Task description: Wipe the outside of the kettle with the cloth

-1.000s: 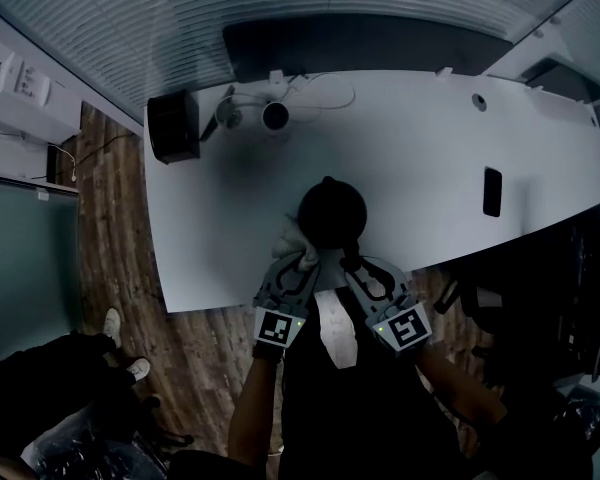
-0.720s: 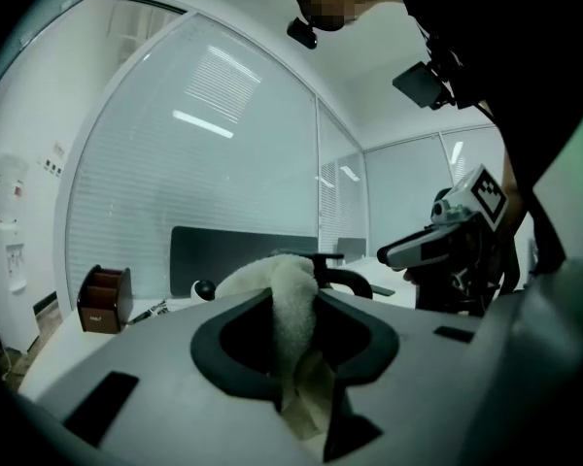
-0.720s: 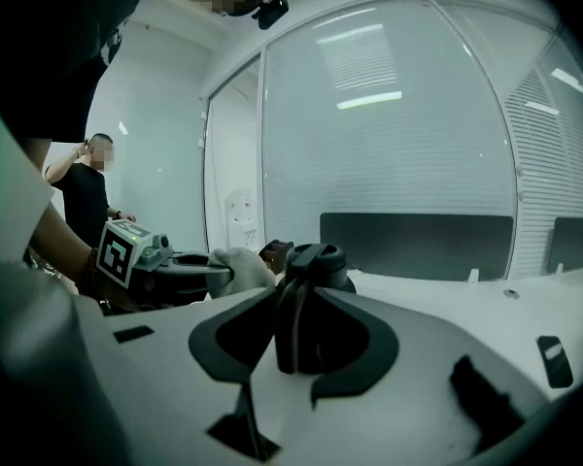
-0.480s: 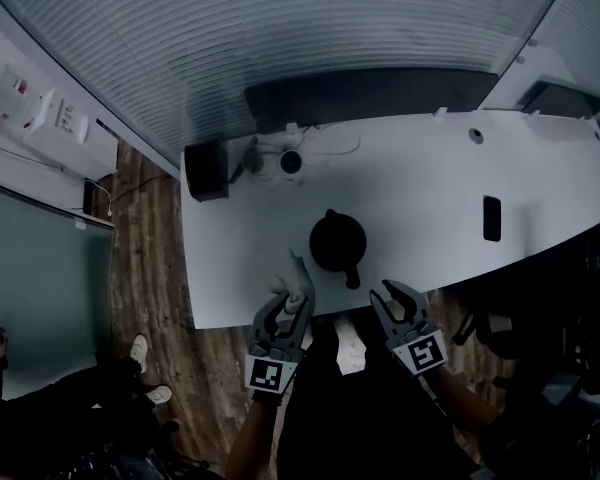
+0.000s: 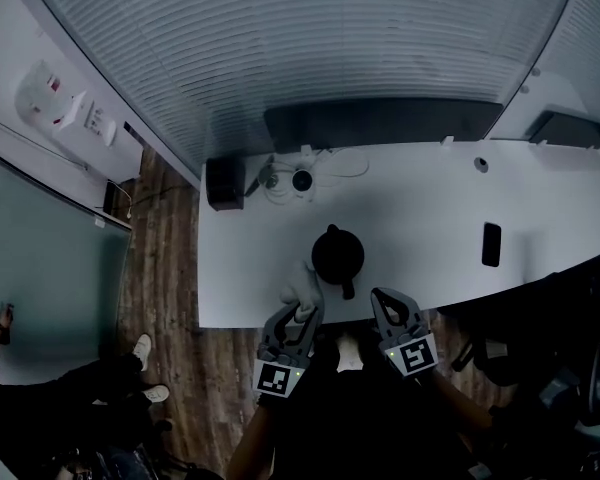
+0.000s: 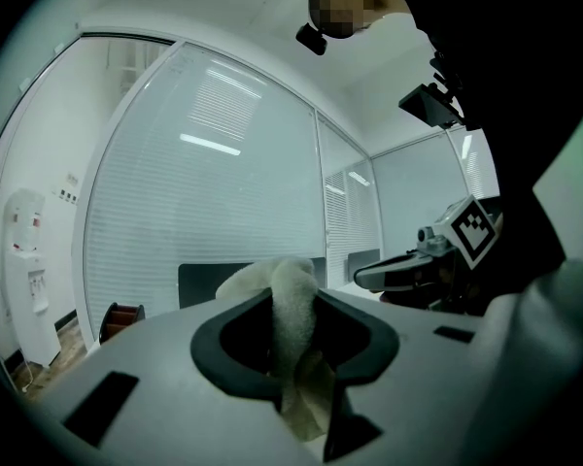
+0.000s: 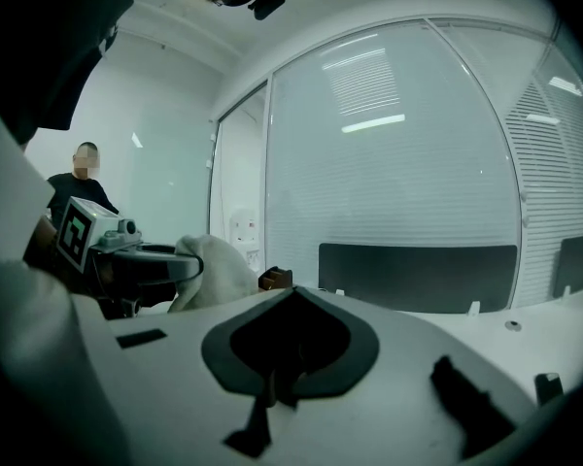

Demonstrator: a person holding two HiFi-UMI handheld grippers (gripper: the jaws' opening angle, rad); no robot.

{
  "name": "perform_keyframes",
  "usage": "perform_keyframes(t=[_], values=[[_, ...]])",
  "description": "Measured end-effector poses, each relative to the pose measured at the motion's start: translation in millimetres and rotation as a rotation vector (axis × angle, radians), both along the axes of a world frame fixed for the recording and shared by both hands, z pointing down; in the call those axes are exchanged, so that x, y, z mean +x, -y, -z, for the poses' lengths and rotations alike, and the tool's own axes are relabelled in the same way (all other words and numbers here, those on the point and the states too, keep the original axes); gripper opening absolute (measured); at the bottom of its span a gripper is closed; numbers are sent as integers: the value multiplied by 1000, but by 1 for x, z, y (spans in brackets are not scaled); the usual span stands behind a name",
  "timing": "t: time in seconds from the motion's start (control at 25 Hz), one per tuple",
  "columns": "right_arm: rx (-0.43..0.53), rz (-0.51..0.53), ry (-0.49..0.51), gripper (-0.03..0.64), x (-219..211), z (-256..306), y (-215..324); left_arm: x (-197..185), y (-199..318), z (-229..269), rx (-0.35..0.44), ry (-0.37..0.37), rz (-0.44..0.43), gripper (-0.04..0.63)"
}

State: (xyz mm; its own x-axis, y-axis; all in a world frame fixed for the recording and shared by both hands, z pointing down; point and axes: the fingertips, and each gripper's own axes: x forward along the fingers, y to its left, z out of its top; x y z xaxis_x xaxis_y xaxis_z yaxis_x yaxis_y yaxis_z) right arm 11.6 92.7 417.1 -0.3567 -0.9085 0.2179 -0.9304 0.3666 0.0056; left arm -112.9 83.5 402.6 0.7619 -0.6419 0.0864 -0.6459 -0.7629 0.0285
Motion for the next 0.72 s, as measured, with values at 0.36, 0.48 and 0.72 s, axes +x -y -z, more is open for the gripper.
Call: perform_keyframes(t=[0.36,0.48,0.72], values=[[2,46,-14,0,5,1,-3,9,3,5,24,0,35,110],[5,57,-14,0,3,0,-2,10,4,5,23,-3,40,110],[-6,67,-11,0,1,-1,2,9,5,5,28,4,41,110]])
